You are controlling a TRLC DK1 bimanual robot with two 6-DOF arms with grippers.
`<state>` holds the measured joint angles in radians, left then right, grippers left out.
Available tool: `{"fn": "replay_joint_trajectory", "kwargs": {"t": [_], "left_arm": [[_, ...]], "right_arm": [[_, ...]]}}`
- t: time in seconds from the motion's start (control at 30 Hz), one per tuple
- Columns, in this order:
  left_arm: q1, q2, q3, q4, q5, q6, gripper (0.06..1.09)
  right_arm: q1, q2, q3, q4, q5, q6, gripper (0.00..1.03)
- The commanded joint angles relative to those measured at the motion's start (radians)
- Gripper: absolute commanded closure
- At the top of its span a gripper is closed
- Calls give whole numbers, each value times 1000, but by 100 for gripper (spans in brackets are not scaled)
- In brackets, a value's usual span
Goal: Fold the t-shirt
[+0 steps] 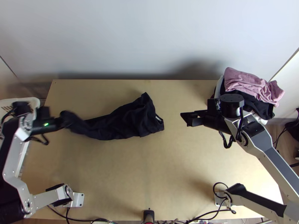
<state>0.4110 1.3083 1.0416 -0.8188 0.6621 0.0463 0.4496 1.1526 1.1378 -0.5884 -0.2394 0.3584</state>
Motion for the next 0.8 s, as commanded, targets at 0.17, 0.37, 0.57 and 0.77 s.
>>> {"fn": "replay_joint_trajectory", "kwargs": {"t": [0.17,0.37,0.57,0.77], "left_arm": [[-638,131,164,282,-202,-378,105],[-856,316,301,343,-286,-411,105],[-980,493,463,360,-308,-439,105],[-1069,646,594,363,-329,-467,105]], "right_arm": [[-2,-39,-46,16,0,7,5],[-8,-83,-95,24,0,19,5],[-26,-140,-179,39,2,16,5],[-46,-188,-231,39,0,17,5]]}}
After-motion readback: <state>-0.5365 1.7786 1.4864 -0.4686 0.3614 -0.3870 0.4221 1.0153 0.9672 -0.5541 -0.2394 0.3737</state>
